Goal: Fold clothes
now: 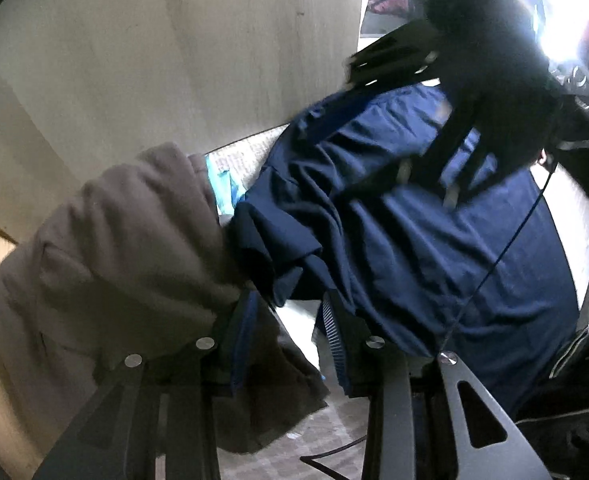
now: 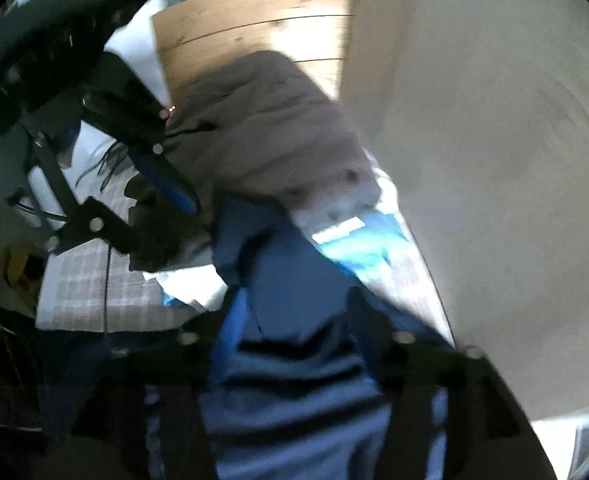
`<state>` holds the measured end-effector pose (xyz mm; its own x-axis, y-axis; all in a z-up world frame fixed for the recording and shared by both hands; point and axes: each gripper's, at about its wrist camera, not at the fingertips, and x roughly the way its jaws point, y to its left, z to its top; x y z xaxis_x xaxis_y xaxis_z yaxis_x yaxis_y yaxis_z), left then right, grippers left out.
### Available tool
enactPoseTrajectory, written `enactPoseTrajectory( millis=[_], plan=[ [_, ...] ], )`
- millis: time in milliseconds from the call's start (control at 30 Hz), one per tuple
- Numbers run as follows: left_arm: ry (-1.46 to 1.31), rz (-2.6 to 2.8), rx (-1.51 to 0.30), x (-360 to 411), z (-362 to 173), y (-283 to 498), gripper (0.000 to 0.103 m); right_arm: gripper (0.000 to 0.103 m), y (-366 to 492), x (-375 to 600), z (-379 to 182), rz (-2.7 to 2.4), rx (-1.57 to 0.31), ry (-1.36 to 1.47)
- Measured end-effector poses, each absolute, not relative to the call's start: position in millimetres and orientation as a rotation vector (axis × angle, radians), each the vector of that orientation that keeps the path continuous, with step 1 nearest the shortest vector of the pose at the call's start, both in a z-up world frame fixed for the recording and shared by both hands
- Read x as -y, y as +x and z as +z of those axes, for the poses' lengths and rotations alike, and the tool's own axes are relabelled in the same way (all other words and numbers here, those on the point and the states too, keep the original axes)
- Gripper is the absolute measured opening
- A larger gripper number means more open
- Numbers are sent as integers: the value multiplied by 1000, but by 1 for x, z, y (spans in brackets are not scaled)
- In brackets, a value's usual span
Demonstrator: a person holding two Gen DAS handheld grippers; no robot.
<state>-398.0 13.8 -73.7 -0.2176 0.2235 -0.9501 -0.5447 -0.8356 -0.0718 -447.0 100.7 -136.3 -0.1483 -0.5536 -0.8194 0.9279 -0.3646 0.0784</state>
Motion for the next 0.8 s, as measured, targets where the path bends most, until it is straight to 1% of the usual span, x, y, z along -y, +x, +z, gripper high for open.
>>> enactPoseTrajectory(
  millis=[167,233,267,300,367,467,600,800],
  plan=[
    [-1552,2124,-331,-4,-68,-386,33,55,-445,-51,-144,-1688,-627,911],
    [-1546,2133,-326,-2,-65,-382,33,54,-449,-42,-150,-1653,-618,942],
    [-1546,2133,-329,-1,-64,-380,33,40,-449,-42,-153,-1634,-612,963],
    [-1544,2134,-330,0,-63,-379,33,6,-449,-41,-155,-1614,-607,983],
    [-1538,2137,-330,0,-62,-378,33,5,-449,-53,-154,-1620,-618,1011],
    [-1523,2137,-348,-2,-62,-377,33,5,-448,-86,-136,-1650,-567,994],
    [-1496,2113,-411,-17,-64,-378,39,5,-451,-128,-109,-1715,-500,983],
    [-1470,2076,-528,-47,-75,-392,44,5,-449,-164,-90,-1753,-458,962]
  ],
)
